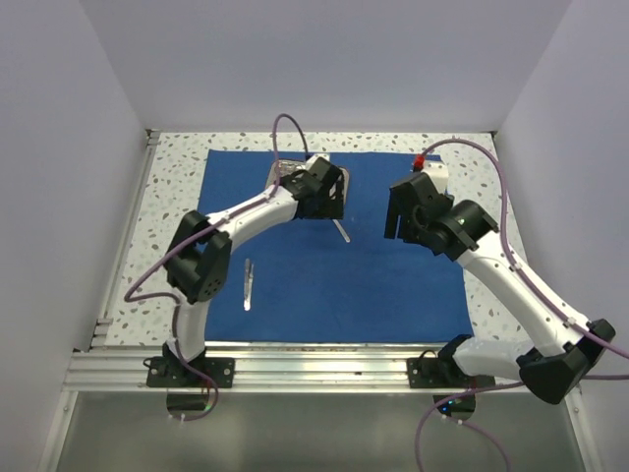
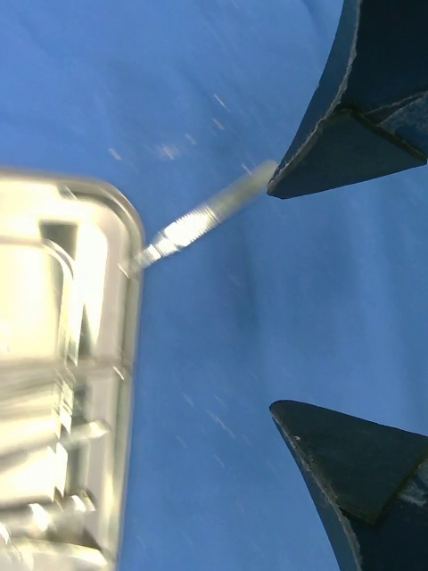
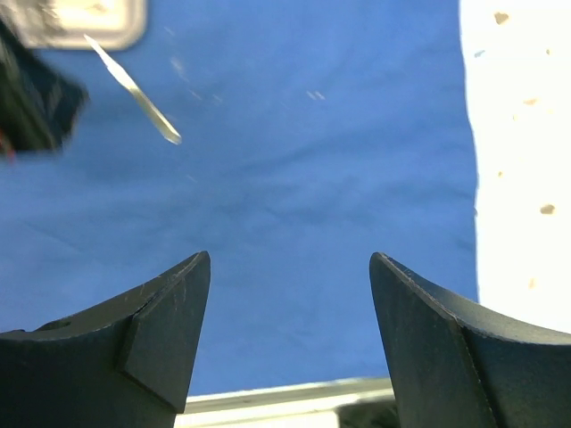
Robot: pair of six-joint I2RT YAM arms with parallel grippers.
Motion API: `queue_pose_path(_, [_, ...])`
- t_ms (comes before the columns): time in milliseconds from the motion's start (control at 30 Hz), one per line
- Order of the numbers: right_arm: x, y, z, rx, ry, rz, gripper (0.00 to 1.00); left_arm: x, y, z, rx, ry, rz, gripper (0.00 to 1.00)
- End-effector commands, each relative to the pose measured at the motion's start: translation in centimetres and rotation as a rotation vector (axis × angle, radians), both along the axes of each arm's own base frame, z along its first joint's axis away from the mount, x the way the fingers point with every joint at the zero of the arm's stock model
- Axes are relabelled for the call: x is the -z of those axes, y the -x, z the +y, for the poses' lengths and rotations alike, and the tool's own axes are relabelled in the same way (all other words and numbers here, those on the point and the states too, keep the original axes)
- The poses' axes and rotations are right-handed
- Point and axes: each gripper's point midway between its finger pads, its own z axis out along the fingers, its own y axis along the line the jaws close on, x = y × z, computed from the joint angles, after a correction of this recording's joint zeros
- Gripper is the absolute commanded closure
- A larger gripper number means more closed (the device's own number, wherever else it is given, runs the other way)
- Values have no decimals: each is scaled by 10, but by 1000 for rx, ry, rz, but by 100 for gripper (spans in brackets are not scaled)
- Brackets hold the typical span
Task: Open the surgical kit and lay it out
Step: Pick up the medical item from the surgical kit.
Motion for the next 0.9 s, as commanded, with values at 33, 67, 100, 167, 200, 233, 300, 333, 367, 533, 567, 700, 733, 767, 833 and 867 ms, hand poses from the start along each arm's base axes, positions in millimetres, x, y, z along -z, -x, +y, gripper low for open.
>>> queue_pose_path(33, [4, 26, -29, 46, 63, 31, 24, -16, -28, -53, -56, 88, -85, 0])
queue_pose_path(67, [2, 29, -31, 43, 64, 28, 24, -12, -30, -57, -60, 85, -87, 0])
queue_pose_path(100, [1, 31, -34, 42, 72, 25, 24, -16, -33, -64, -75, 103, -99, 0])
queue_pose_path(167, [-3, 36, -41, 46, 88, 16, 24, -1, -31, -74, -90, 95, -84, 0])
queue_pose_path(200, [-4, 38, -46, 44, 110, 19, 24, -2, -32, -78, -103, 98, -89, 0])
queue_pose_path(233, [-5, 39, -48, 47, 119, 16, 23, 8, -29, -82, -111, 81, -75, 0])
queue_pose_path(300, [-8, 42, -53, 48, 134, 15, 23, 6, -30, -80, -175, 58, -76, 1])
queue_pose_path(333, [-8, 42, -55, 46, 144, 17, 22, 14, -28, -79, -193, 23, -80, 0])
queue_pose_path(367, [-9, 42, -56, 45, 149, 18, 22, 15, -27, -78, -226, 22, -81, 0])
queue_pose_path(533, [-6, 42, -57, 18, 177, 37, 21, 31, -15, -68, -296, -27, -65, 0])
queue_pose_path(567, [-4, 42, -57, 11, 182, 44, 21, 33, -15, -67, -313, -22, -63, 1])
queue_pose_path(700, [-1, 38, -55, -19, 202, 56, 21, 46, -12, -69, -319, -1, -52, 1])
queue_pose_path(733, [0, 37, -55, -30, 213, 63, 21, 50, -12, -71, -315, 11, -48, 2])
queue_pose_path(767, [1, 36, -55, -36, 218, 65, 21, 51, -12, -73, -315, 21, -49, 3])
queue_pose_path(833, [1, 34, -56, -49, 230, 66, 21, 58, -14, -74, -325, 15, -43, 6])
queue_pose_path(867, [3, 33, -55, -56, 235, 69, 21, 58, -16, -77, -335, 25, -43, 6])
